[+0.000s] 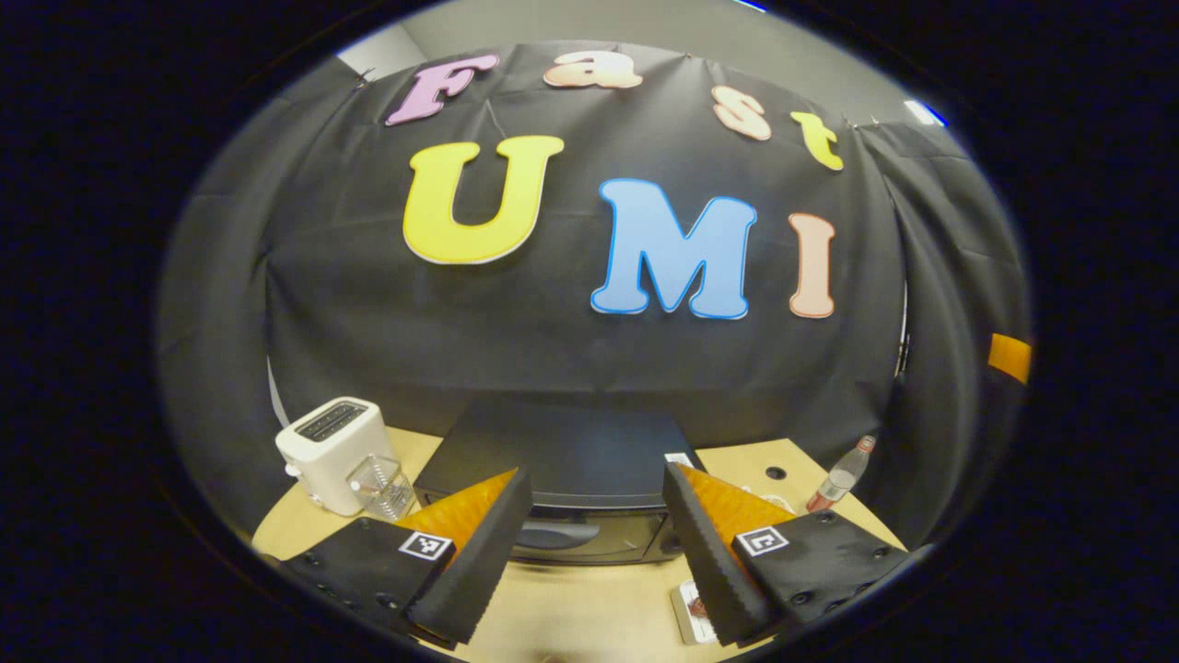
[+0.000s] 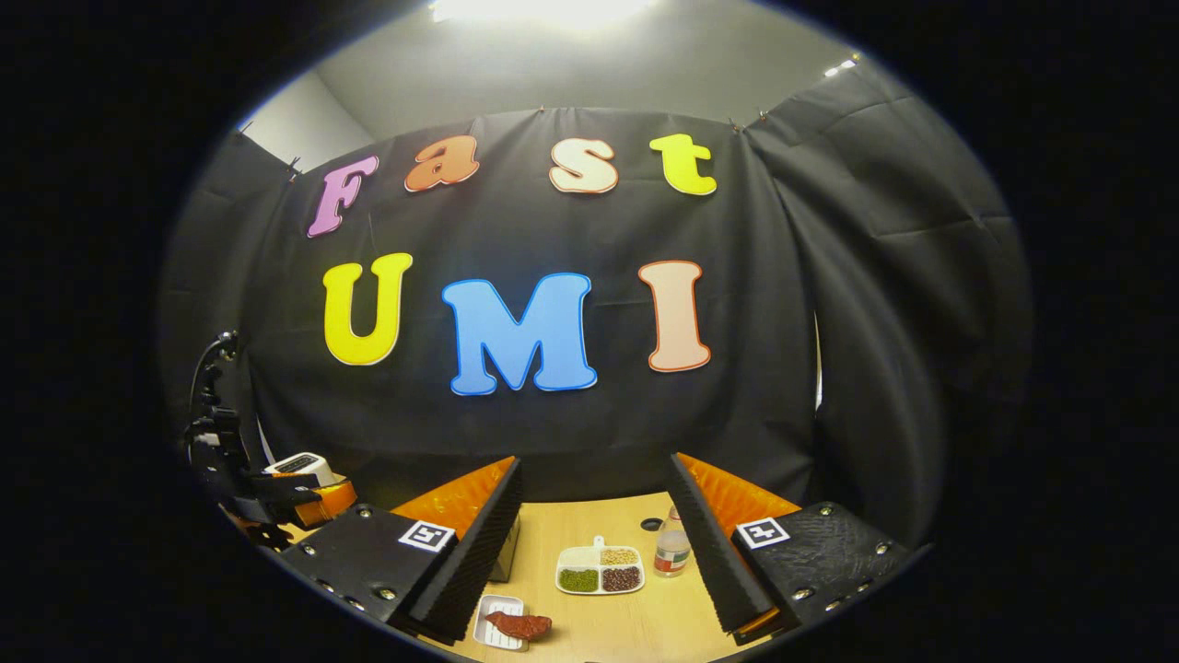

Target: Open the electric oven with the left hand, put the food in, and close the electric oven.

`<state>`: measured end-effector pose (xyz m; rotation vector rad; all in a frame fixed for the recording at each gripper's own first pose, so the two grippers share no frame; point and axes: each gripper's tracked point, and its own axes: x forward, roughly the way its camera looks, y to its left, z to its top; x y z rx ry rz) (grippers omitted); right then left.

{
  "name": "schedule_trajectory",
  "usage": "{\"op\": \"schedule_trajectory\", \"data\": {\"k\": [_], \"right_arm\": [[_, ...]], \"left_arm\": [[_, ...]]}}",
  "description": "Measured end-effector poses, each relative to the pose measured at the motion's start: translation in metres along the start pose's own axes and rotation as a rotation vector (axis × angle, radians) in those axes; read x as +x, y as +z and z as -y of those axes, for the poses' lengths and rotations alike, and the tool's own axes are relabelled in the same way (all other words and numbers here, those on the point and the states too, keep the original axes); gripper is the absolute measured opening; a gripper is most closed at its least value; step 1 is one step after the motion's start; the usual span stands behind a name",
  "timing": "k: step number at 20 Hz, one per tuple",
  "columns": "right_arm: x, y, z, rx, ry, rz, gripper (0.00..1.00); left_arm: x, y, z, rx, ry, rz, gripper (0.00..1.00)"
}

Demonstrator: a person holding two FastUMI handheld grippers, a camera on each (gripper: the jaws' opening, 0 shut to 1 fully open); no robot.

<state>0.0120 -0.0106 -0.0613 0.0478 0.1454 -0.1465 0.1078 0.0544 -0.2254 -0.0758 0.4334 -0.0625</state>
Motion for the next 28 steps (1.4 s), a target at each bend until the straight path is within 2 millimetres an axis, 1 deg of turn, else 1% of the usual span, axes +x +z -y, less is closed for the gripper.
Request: {"op": "schedule_trajectory", "data": {"k": [1,2,3,5,6,7,8,9,10,13,15,16,17,18,19,20,21,22,23,24,26,28], "right_arm": [[0.0,-0.003,0.003,0.006,-0.007,-0.01,0.95],[-0.001,-0.007,0.004,0.018,-0.011,-0.023,0.95],[0.001,-0.01,0.005,0.032,-0.015,-0.033,0.96],[0.002,-0.014,0.008,0.048,-0.026,-0.05,0.96],[0.003,-0.016,0.01,0.047,-0.032,-0.058,0.96],[0.003,-0.017,0.01,0.04,-0.039,-0.061,0.95],[0.003,-0.016,0.011,0.032,-0.042,-0.063,0.95],[0.003,-0.014,0.011,0.025,-0.048,-0.061,0.95],[0.002,-0.014,0.013,0.021,-0.053,-0.058,0.95],[0.002,-0.012,0.013,0.007,-0.063,-0.058,0.95],[0.003,-0.011,0.013,0.001,-0.069,-0.058,0.95],[0.004,-0.01,0.012,0.002,-0.071,-0.057,0.96],[0.003,-0.009,0.01,0.005,-0.072,-0.055,0.95],[0.004,-0.009,0.008,0.007,-0.07,-0.056,0.95],[0.004,-0.01,0.006,0.006,-0.068,-0.058,0.96],[0.004,-0.011,0.003,0.006,-0.066,-0.059,0.96],[0.004,-0.011,0.0,0.007,-0.065,-0.059,0.96],[0.003,-0.012,-0.002,0.013,-0.063,-0.06,0.95],[0.001,-0.012,-0.007,0.019,-0.056,-0.061,0.96],[0.0,-0.013,-0.011,0.022,-0.051,-0.061,0.96],[-0.002,-0.013,-0.016,0.023,-0.038,-0.059,0.96],[-0.002,-0.013,-0.024,0.034,-0.014,-0.058,0.96]], "left_arm": [[0.009,-0.007,-0.005,0.009,0.011,-0.015,0.94],[0.017,-0.014,-0.008,0.028,0.017,-0.027,0.96],[0.022,-0.023,-0.01,0.052,0.022,-0.036,0.96],[0.041,-0.036,-0.014,0.102,0.026,-0.055,0.99],[0.05,-0.045,-0.014,0.117,0.014,-0.069,0.96],[0.057,-0.056,-0.013,0.131,0.009,-0.094,0.98],[0.064,-0.066,-0.016,0.141,0.011,-0.116,0.99],[0.07,-0.072,-0.022,0.133,0.022,-0.127,0.99],[0.073,-0.073,-0.025,0.114,0.032,-0.126,0.97],[0.084,-0.078,-0.032,0.081,0.032,-0.136,0.96],[0.09,-0.09,-0.035,0.062,0.031,-0.169,0.97],[0.091,-0.086,-0.036,0.076,0.037,-0.154,1.0],[0.095,-0.085,-0.037,0.089,0.033,-0.153,0.99],[0.096,-0.089,-0.038,0.094,0.037,-0.162,0.93],[0.097,-0.092,-0.04,0.11,0.037,-0.162,1.0],[0.097,-0.09,-0.04,0.105,0.038,-0.154,0.97],[0.096,-0.094,-0.04,0.103,0.039,-0.162,0.96],[0.094,-0.093,-0.039,0.106,0.038,-0.155,0.97],[0.088,-0.096,-0.039,0.107,0.037,-0.161,1.0],[0.082,-0.098,-0.039,0.11,0.034,-0.161,0.97],[0.068,-0.107,-0.039,0.111,0.028,-0.165,1.0],[0.059,-0.113,-0.039,0.108,0.023,-0.168,1.0]]}}
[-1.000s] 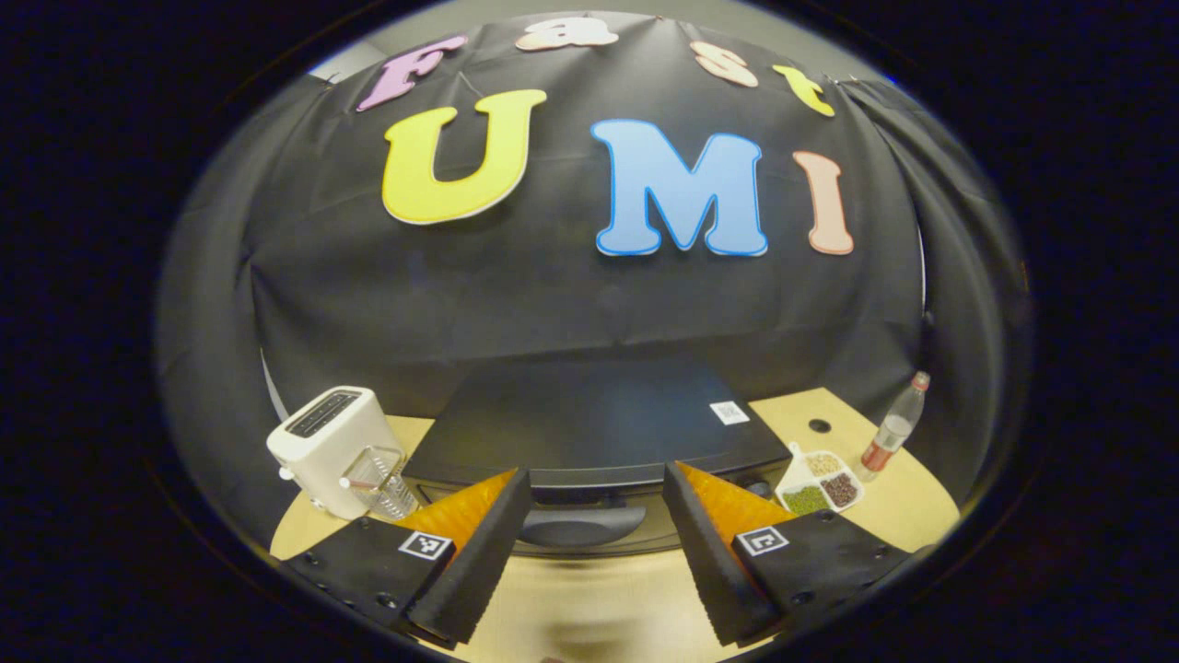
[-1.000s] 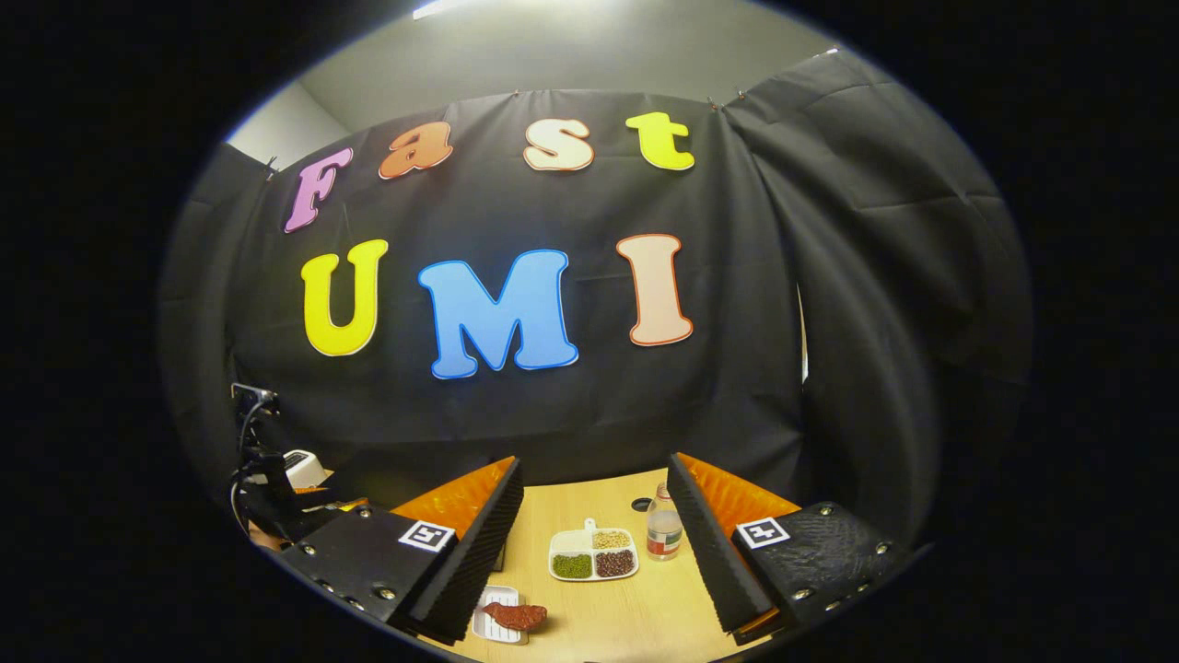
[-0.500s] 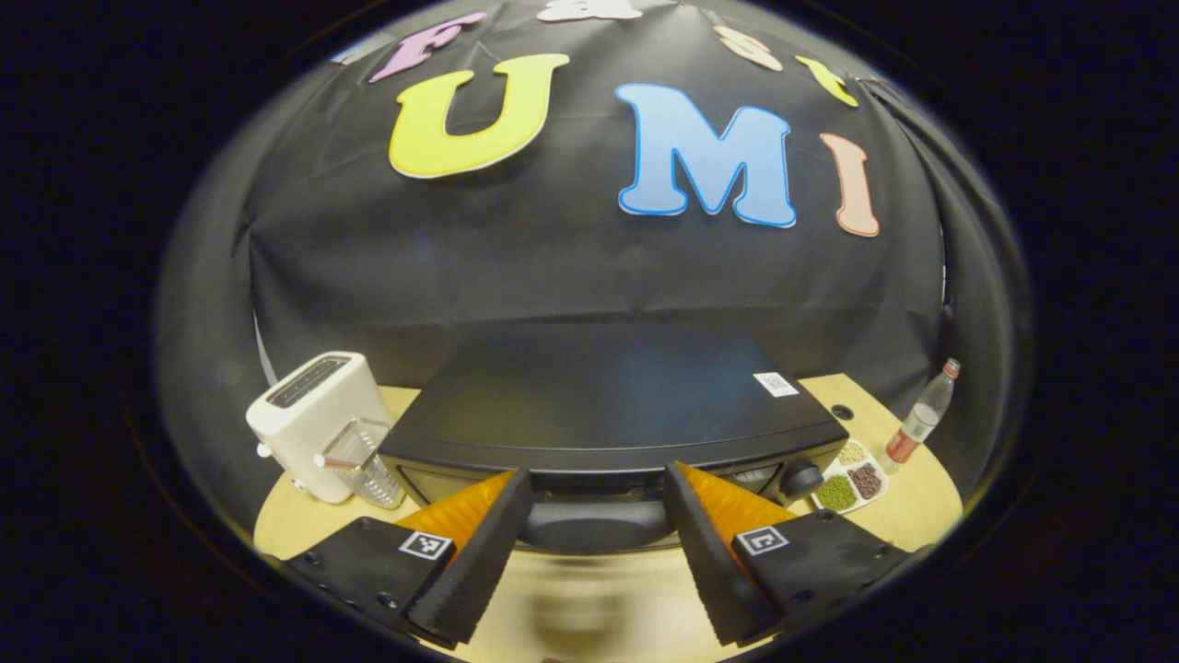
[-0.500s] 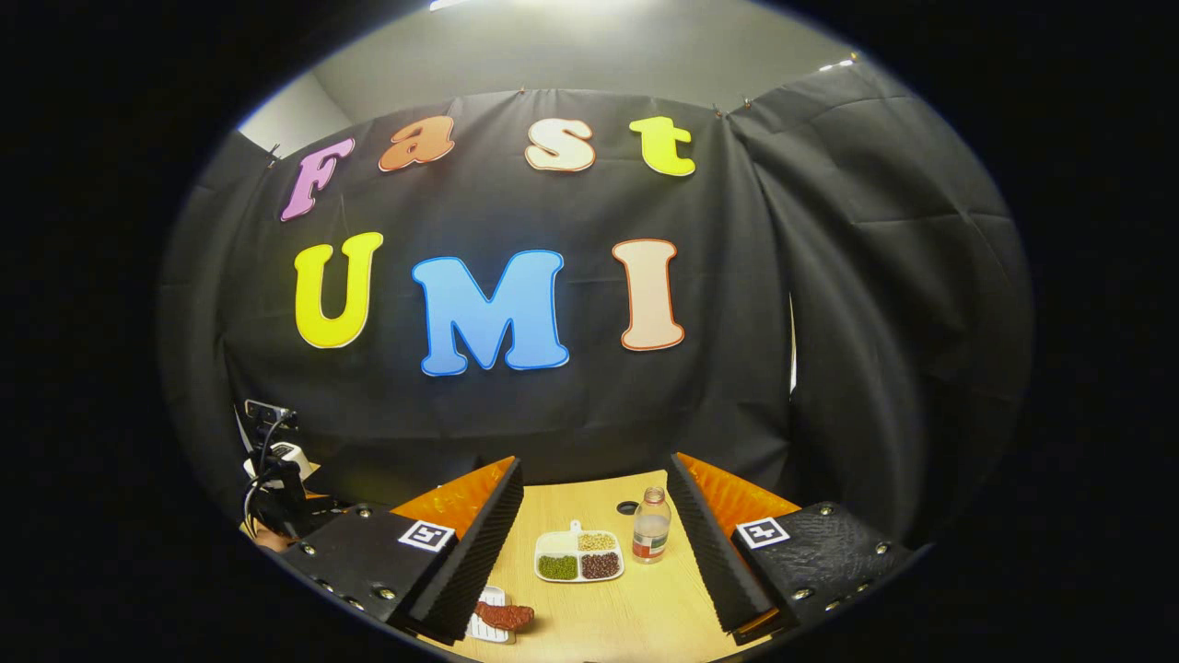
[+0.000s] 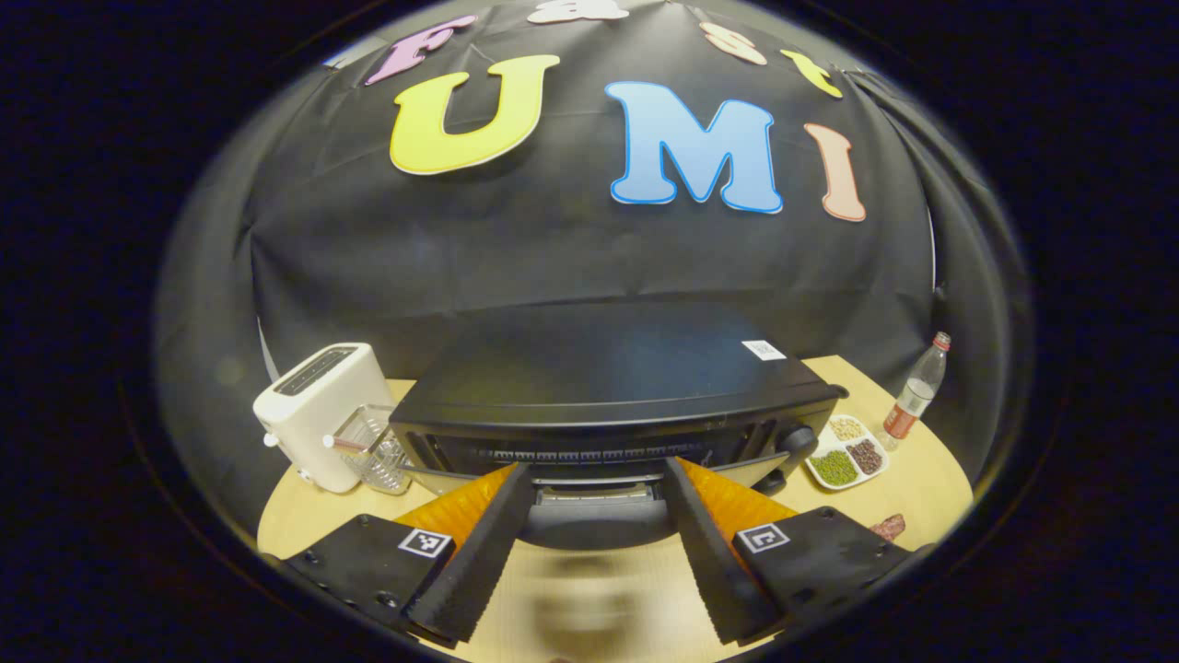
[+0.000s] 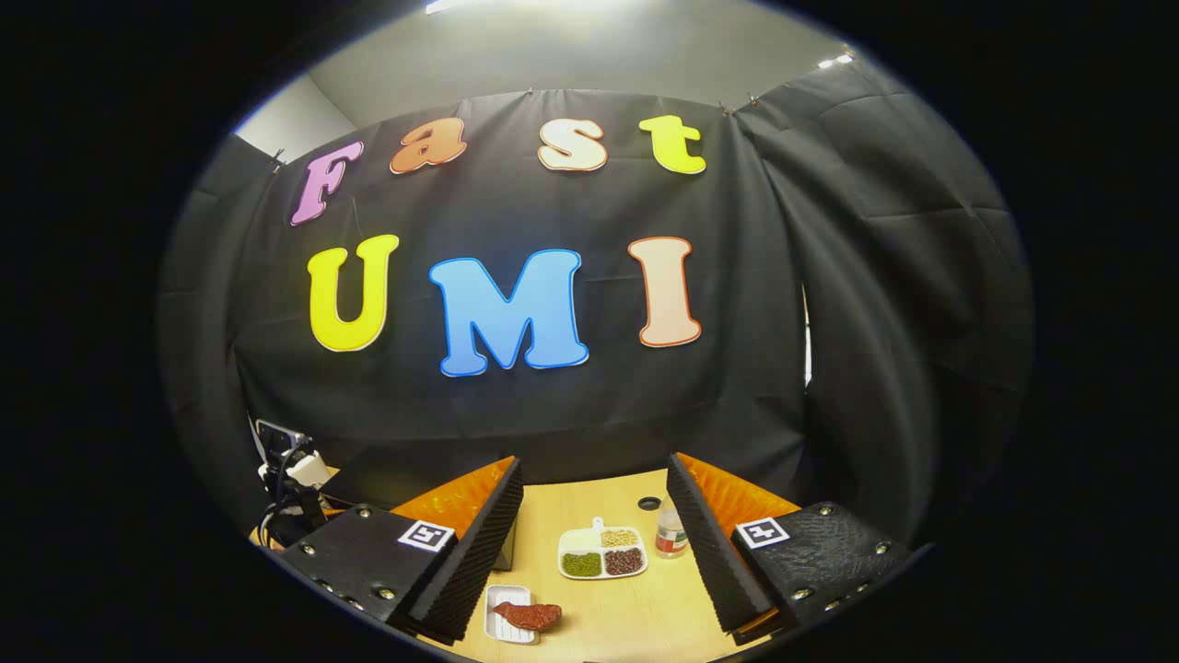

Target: Open the electric oven with the left hand, put the food in, and close the electric oven.

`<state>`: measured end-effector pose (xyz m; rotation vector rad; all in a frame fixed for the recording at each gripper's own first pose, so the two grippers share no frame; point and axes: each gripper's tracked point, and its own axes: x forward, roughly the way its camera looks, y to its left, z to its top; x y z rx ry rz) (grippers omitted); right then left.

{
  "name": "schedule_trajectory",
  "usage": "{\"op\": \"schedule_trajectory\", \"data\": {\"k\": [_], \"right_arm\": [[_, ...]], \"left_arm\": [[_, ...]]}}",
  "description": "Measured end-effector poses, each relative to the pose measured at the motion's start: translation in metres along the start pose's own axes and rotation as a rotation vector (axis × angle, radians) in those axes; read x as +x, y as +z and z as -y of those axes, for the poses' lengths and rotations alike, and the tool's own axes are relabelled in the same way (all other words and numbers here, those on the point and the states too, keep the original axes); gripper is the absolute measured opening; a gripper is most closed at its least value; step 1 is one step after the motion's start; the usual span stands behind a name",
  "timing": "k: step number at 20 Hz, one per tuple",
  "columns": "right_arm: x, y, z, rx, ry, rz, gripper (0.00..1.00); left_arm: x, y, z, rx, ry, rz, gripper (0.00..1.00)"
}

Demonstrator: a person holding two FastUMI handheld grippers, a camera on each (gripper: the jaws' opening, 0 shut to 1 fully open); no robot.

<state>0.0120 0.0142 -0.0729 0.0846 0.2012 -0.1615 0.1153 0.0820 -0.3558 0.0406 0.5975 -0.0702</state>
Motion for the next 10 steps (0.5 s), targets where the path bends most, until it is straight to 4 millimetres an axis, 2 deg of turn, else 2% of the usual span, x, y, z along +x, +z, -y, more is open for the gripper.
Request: {"op": "schedule_trajectory", "data": {"k": [3,4,6,7,8,10], "right_arm": [[0.0,0.001,-0.009,-0.002,0.028,0.001,0.96],[-0.001,0.001,-0.012,-0.002,0.037,0.002,0.96],[-0.001,0.0,-0.013,-0.007,0.046,-0.002,0.96],[0.0,-0.001,-0.012,-0.009,0.046,-0.005,0.96],[-0.001,-0.002,-0.012,-0.01,0.045,-0.01,0.96],[-0.002,-0.003,-0.011,-0.006,0.044,-0.018,0.95]], "left_arm": [[-0.012,-0.014,0.001,-0.015,0.004,-0.018,1.0],[-0.016,-0.02,0.001,-0.016,0.007,-0.026,0.94],[-0.024,-0.033,0.003,-0.017,0.01,-0.043,0.96],[-0.027,-0.038,0.003,-0.017,0.01,-0.052,0.94],[-0.029,-0.044,0.003,-0.017,0.009,-0.061,1.0],[-0.033,-0.053,0.004,-0.015,0.007,-0.067,1.0]]}}
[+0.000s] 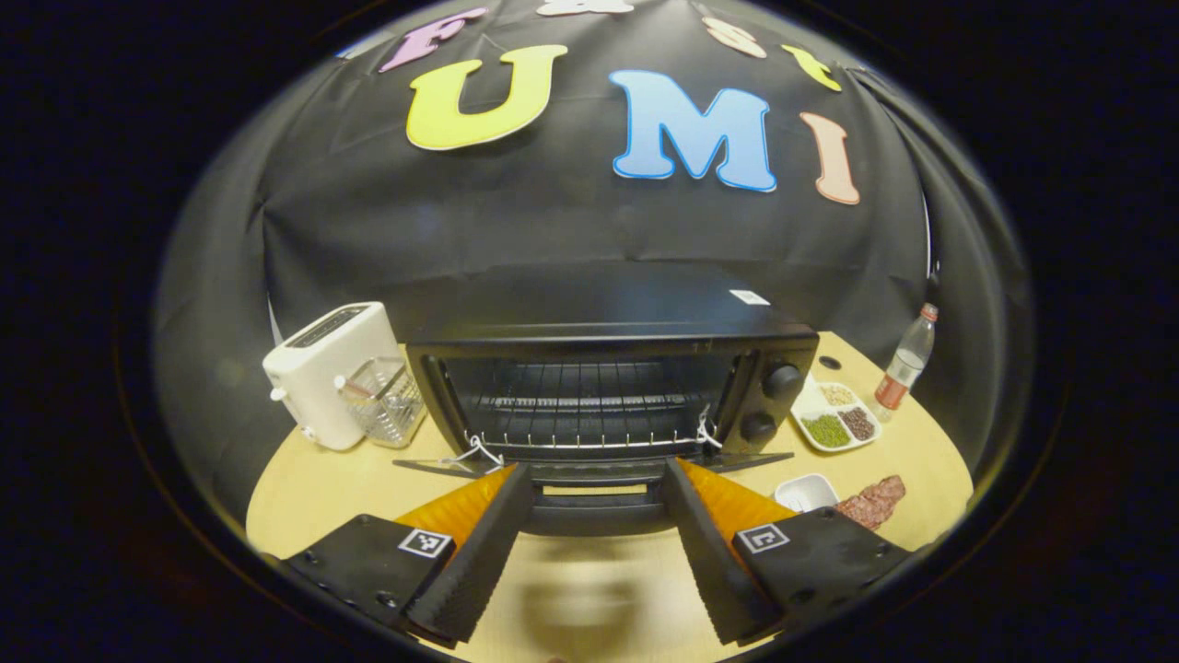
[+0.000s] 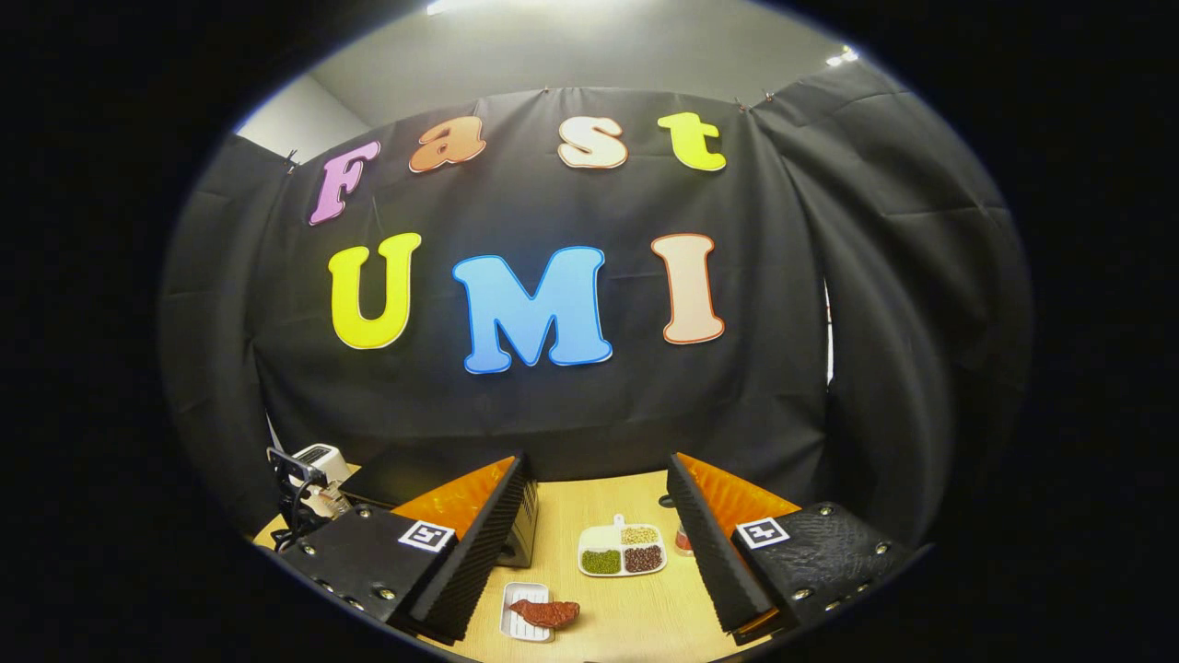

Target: Open the electric oven with the left hand, put the food in, and close the electric oven.

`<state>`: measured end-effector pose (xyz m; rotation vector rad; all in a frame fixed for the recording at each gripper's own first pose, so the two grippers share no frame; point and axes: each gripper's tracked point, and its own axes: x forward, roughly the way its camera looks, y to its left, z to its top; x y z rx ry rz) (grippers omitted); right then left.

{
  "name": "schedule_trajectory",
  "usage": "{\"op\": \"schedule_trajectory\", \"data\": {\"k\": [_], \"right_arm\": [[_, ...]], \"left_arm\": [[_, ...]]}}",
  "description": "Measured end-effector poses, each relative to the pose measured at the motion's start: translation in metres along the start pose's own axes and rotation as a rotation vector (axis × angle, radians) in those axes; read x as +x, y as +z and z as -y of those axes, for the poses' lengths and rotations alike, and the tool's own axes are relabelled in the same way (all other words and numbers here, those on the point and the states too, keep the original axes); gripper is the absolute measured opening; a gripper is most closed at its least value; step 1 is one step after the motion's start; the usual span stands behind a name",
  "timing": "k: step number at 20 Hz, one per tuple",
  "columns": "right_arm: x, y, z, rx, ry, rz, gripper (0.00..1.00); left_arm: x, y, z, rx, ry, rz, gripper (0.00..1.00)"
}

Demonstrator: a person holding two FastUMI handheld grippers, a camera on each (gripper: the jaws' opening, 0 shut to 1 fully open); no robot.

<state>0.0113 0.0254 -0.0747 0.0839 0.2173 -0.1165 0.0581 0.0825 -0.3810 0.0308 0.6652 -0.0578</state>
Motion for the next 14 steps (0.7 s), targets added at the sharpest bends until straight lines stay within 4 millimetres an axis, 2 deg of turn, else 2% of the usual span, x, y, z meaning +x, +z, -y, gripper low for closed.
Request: {"op": "schedule_trajectory", "data": {"k": [3,7,9,11,12,14], "right_arm": [[-0.002,-0.002,0.003,-0.001,-0.002,-0.007,0.95],[-0.005,-0.009,0.006,-0.006,-0.003,-0.027,0.96],[-0.006,-0.013,0.008,-0.01,-0.002,-0.041,0.95],[-0.005,-0.022,0.006,-0.009,0.012,-0.066,0.96],[-0.003,-0.032,0.004,-0.002,0.028,-0.095,0.96],[0.0,-0.05,-0.005,0.026,0.073,-0.157,0.96]], "left_arm": [[-0.005,-0.018,-0.002,0.009,0.001,-0.022,1.0],[-0.009,-0.06,-0.002,-0.046,-0.022,-0.099,0.98],[-0.013,-0.07,-0.012,-0.102,0.004,-0.12,1.0],[-0.023,-0.057,-0.023,-0.162,0.021,-0.083,0.97],[-0.032,-0.047,-0.029,-0.182,0.031,-0.052,1.0],[-0.05,-0.015,-0.038,-0.221,0.046,0.022,0.98]]}}
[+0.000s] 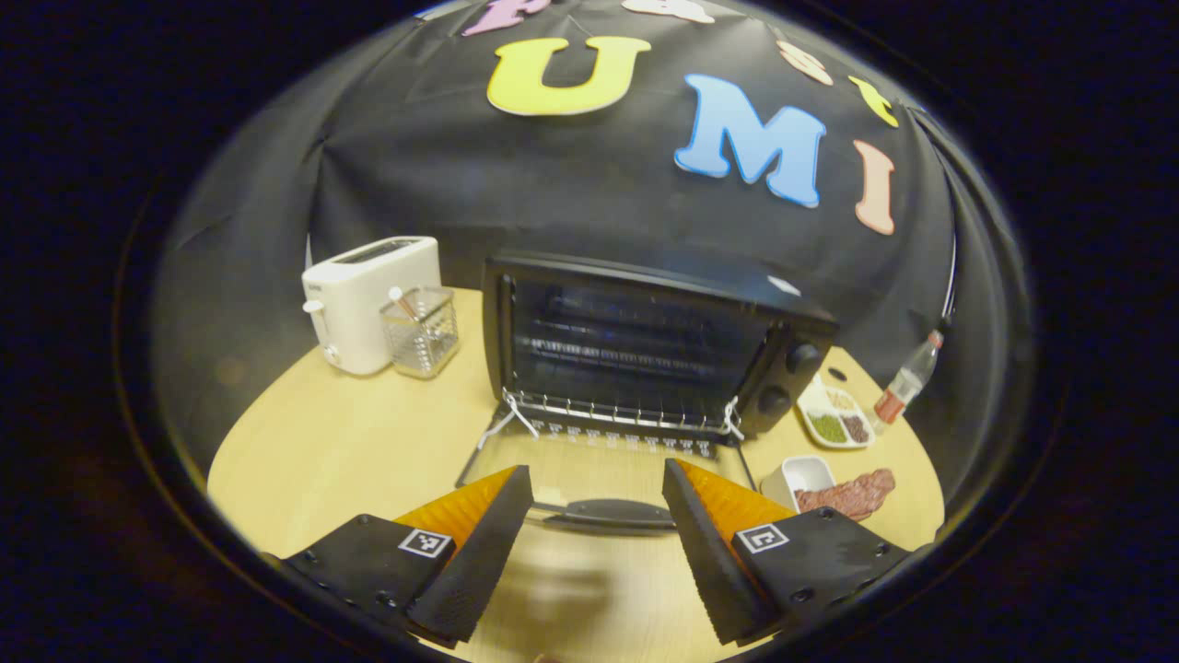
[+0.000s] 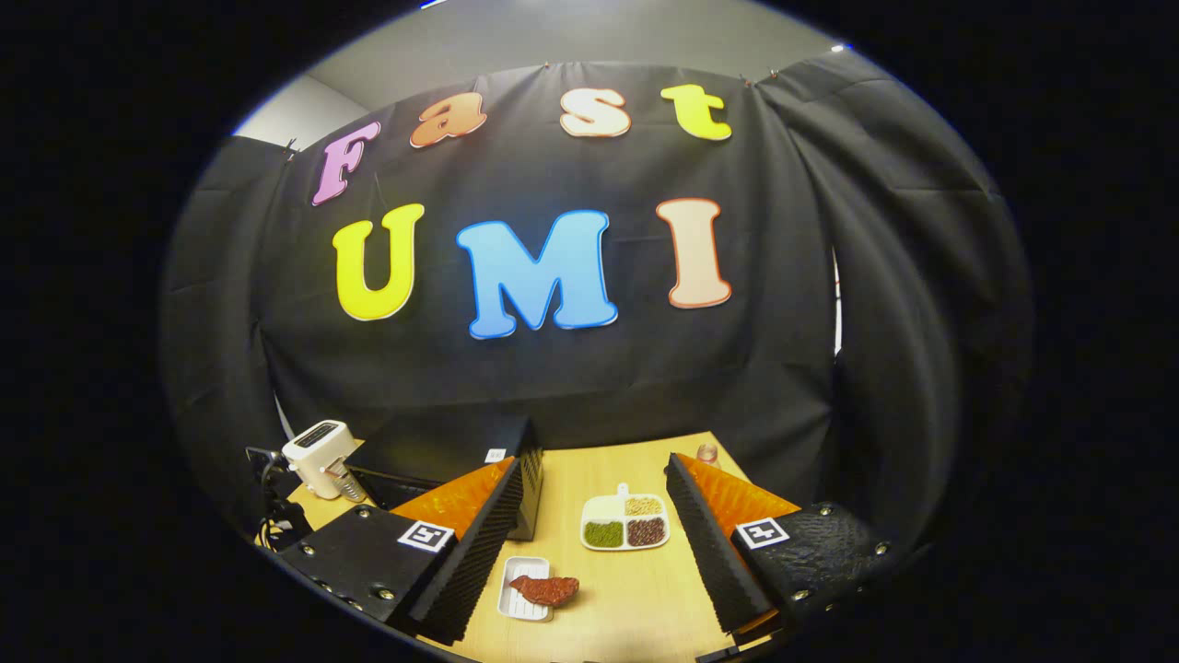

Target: Open the electric oven with the left hand, put the food in, and close the electric oven.

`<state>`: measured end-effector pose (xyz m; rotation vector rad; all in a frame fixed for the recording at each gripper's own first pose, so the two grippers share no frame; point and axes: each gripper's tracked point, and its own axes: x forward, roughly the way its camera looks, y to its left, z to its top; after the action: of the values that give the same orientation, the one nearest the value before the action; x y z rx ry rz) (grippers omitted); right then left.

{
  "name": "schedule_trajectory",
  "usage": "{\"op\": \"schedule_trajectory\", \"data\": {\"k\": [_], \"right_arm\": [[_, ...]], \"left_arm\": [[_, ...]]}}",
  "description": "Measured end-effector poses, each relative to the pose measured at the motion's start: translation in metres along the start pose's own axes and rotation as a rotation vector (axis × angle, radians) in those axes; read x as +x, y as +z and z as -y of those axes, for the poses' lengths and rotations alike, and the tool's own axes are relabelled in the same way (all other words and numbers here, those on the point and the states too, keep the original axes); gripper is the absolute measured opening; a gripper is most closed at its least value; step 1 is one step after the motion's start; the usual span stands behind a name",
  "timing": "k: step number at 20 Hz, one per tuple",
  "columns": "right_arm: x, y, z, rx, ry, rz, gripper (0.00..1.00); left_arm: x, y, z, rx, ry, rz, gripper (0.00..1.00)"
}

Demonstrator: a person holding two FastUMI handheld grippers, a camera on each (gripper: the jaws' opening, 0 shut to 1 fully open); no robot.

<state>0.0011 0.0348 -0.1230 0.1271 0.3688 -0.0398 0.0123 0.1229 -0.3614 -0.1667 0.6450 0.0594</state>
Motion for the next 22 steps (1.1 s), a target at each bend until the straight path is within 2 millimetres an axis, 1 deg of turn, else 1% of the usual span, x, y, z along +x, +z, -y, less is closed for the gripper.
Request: {"op": "schedule_trajectory", "data": {"k": [2,3,5,7,8,10,11,13,14,15,16,18,20,22], "right_arm": [[0.008,-0.018,-0.003,0.033,0.029,-0.055,0.96],[0.014,-0.028,-0.002,0.049,0.039,-0.082,0.96],[0.023,-0.052,-0.003,0.109,0.072,-0.145,0.96],[0.034,-0.075,-0.001,0.17,0.099,-0.206,0.96],[0.038,-0.09,0.001,0.189,0.102,-0.24,0.96],[0.05,-0.125,0.01,0.217,0.114,-0.321,0.96],[0.054,-0.145,0.014,0.237,0.119,-0.372,0.98],[0.057,-0.179,0.015,0.321,0.15,-0.449,0.98],[0.059,-0.192,0.009,0.375,0.184,-0.486,0.98],[0.062,-0.205,0.003,0.432,0.211,-0.519,0.98],[0.066,-0.219,0.0,0.488,0.237,-0.542,0.98],[0.074,-0.237,-0.003,0.587,0.257,-0.573,0.98],[0.082,-0.254,-0.004,0.658,0.26,-0.594,0.97],[0.093,-0.267,-0.009,0.716,0.26,-0.612,0.97]], "left_arm": [[-0.019,0.038,0.001,-0.042,-0.008,0.076,0.96],[-0.028,0.058,-0.001,-0.052,-0.007,0.117,0.93],[-0.05,0.096,-0.004,-0.058,-0.005,0.201,0.99],[-0.074,0.13,-0.007,-0.043,0.003,0.271,0.96],[-0.085,0.145,-0.008,-0.038,0.005,0.305,0.99],[-0.108,0.174,-0.008,-0.04,0.002,0.367,0.99],[-0.118,0.187,-0.006,-0.042,-0.002,0.395,0.99],[-0.137,0.205,-0.005,-0.031,0.0,0.433,0.99],[-0.143,0.21,-0.003,-0.019,0.002,0.451,0.96],[-0.151,0.216,-0.006,-0.003,0.018,0.468,0.96],[-0.162,0.215,-0.012,0.009,0.031,0.492,0.97],[-0.177,0.219,-0.013,0.021,0.043,0.506,0.99],[-0.188,0.225,-0.015,0.038,0.056,0.523,0.99],[-0.198,0.227,-0.018,0.043,0.069,0.53,0.99]]}}
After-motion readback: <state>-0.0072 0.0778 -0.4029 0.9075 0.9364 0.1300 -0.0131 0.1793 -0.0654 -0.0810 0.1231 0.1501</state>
